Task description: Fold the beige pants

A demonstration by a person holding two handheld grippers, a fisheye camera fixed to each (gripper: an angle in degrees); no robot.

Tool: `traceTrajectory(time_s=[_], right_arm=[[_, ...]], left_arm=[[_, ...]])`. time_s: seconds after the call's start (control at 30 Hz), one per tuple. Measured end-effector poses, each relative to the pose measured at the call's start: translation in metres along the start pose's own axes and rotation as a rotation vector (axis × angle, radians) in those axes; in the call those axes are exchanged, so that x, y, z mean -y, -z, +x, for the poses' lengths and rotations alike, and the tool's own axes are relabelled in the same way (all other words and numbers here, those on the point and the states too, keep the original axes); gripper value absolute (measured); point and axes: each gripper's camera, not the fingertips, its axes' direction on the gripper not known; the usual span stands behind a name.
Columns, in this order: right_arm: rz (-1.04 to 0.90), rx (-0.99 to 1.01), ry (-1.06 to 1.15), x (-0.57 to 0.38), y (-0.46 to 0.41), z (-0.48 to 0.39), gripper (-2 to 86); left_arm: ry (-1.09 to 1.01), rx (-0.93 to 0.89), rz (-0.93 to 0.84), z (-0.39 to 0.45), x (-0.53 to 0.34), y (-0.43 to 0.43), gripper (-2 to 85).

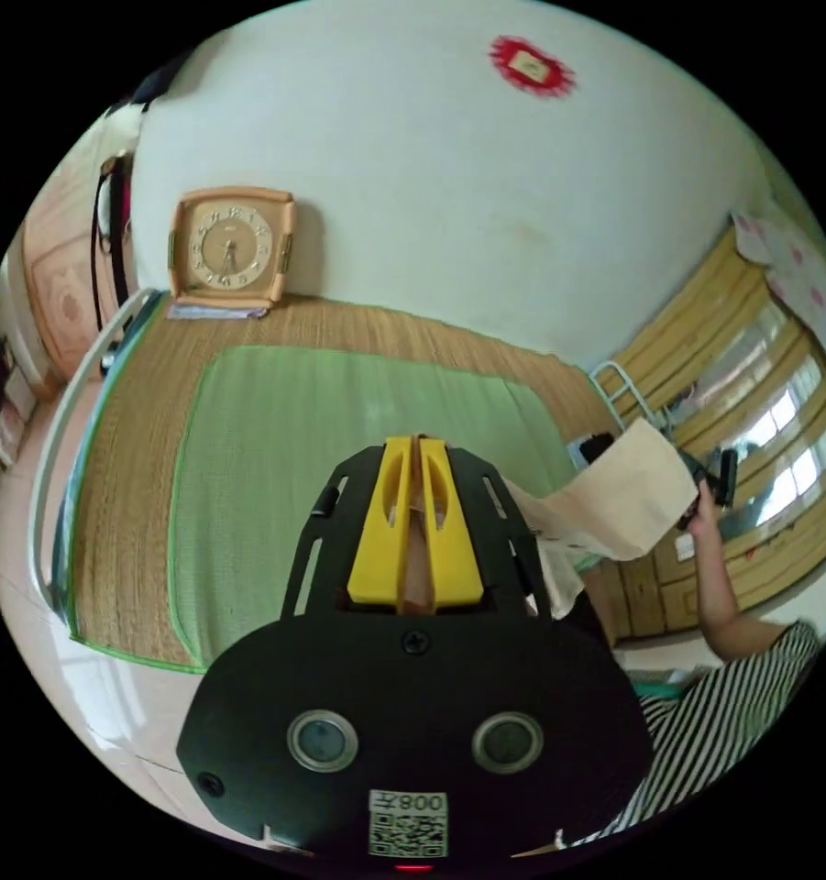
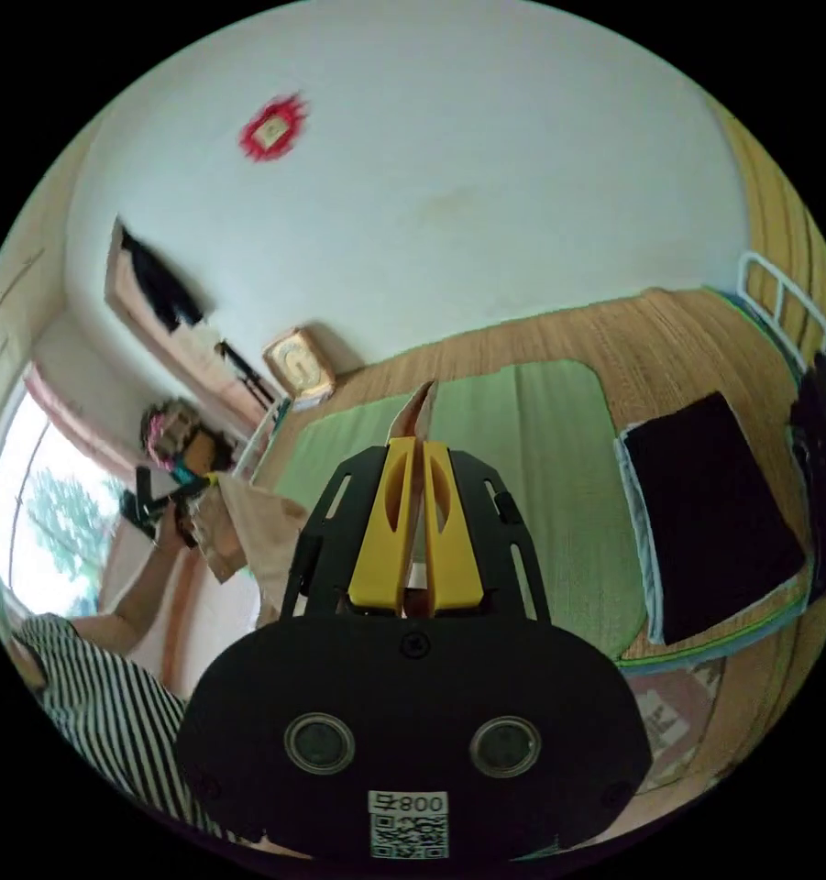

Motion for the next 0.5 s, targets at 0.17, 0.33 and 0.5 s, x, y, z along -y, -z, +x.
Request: traceTrajectory(time_s=[0.17, 0.33, 0.5], right_arm=[[-0.150, -0.214, -0.247, 0.021, -0.012, 0.090, 3.6], [-0.267, -0.142, -0.272, -0.016, -0.016, 0.133, 5.6], [-0.452, -0.134, -0.133, -0.057, -0.032, 0.119, 8.1]], left_arm=[[0.147, 0.192, -0.136, -0.041, -0.002, -0.059, 1.9], [0.142, 0.198, -0.270, -0.072, -0.061, -0.087, 2.3], [0.276, 0.116, -0.419, -0.109, -0.123, -0.105, 4.9]])
